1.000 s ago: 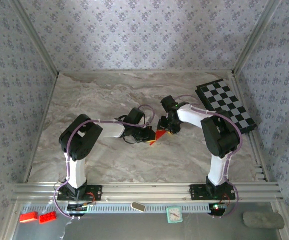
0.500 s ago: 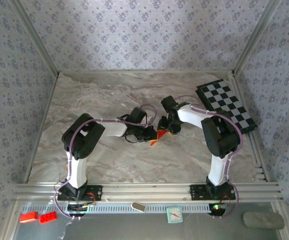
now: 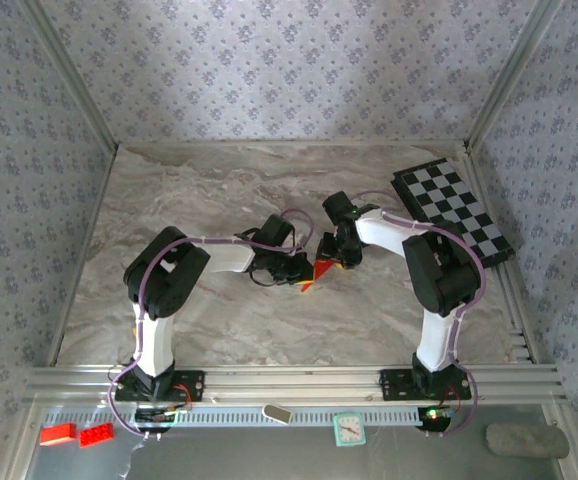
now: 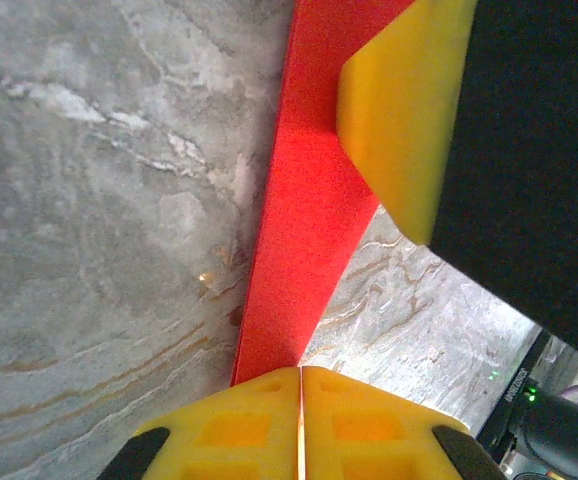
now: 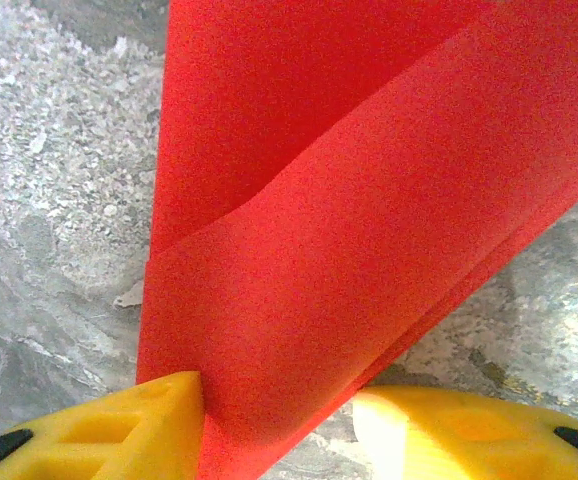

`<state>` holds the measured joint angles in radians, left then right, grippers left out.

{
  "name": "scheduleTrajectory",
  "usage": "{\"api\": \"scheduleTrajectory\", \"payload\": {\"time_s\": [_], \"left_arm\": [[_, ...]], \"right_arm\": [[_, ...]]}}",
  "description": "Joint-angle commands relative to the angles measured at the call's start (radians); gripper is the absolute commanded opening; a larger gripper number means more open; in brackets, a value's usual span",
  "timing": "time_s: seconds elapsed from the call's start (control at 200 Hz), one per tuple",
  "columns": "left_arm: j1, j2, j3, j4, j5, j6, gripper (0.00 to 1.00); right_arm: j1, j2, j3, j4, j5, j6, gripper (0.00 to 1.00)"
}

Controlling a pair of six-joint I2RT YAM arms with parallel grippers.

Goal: Fold a paper plane with a square sheet of paper (pick it up from the middle)
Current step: Fold the wing for the fifth time at the center of the table.

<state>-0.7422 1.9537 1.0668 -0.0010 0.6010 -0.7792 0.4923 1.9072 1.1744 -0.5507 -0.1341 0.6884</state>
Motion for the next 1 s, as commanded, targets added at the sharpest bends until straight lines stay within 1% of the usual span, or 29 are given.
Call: {"api": "scheduleTrajectory", "payload": {"time_s": [0.0,0.17,0.46,0.76,0.994], "left_arm": [[-0.008,0.01,0.029,-0.034,-0.001,0.017,0.1],[-0.008,-0.027,0.049,-0.03,-0.013,0.025,0.11],[-0.009,0.003,0.073,-0.074,-0.053,0.044,0.11],[-0.026,0.031,0.086,-0.127,-0.061,0.061,0.08],[-0.035,0.04,0.097,-0.185,-0.103,0.075,0.06]], "right_arm": [[0.001,0.151,-0.084,0.102,0.033,-0.018,0.51],[0.001,0.15,-0.082,0.103,0.033,-0.019,0.51],[0.001,0.152,-0.082,0.104,0.028,-0.019,0.51],[0.0,0.156,-0.078,0.104,0.027,-0.017,0.51],[0.001,0.159,-0.081,0.105,0.025,-0.013,0.51]]}}
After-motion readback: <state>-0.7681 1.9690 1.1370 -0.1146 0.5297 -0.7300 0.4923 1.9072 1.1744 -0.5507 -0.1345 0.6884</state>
